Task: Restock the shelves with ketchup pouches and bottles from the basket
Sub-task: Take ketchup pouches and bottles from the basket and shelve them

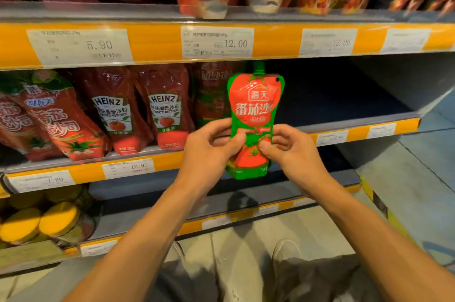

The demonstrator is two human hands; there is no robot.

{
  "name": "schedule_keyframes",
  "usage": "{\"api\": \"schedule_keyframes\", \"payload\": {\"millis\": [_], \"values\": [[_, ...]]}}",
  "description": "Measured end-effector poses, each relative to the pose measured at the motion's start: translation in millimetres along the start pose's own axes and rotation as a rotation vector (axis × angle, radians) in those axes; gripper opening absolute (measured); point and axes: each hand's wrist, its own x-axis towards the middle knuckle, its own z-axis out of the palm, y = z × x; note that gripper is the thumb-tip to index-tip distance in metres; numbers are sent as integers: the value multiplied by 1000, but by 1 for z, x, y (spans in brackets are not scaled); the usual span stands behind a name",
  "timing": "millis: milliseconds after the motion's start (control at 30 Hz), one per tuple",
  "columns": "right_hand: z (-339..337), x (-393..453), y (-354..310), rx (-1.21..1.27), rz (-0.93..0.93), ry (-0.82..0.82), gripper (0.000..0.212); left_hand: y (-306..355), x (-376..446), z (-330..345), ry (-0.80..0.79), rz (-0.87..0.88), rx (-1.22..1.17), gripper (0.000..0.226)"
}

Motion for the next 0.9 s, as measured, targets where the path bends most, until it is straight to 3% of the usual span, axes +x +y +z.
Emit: {"api": "schedule_keyframes", "payload": {"millis": [100, 200, 300, 400, 567, 767, 900], "values": [[-12, 10, 3, 57, 12, 147, 14, -9, 15, 3, 29, 119, 439, 30], [-20, 24, 4, 102, 33, 247, 12, -26, 18, 4, -41, 251, 871, 33], [-22, 40, 5, 104, 15, 331, 12, -43, 23, 5, -109, 363, 1164, 45], [-18, 61, 9, 36, -15, 387, 14, -52, 32, 4, -133, 328, 1385, 45], [-1, 93, 23, -74, 45, 407, 20, -58, 40, -3, -149, 307, 1484, 46], [16, 118, 31, -53, -9, 380, 20, -63, 40, -7, -97, 284, 1452, 55], [27, 135, 35, -211, -6, 370, 28, -63, 41, -6, -84, 285, 1407, 53]]}}
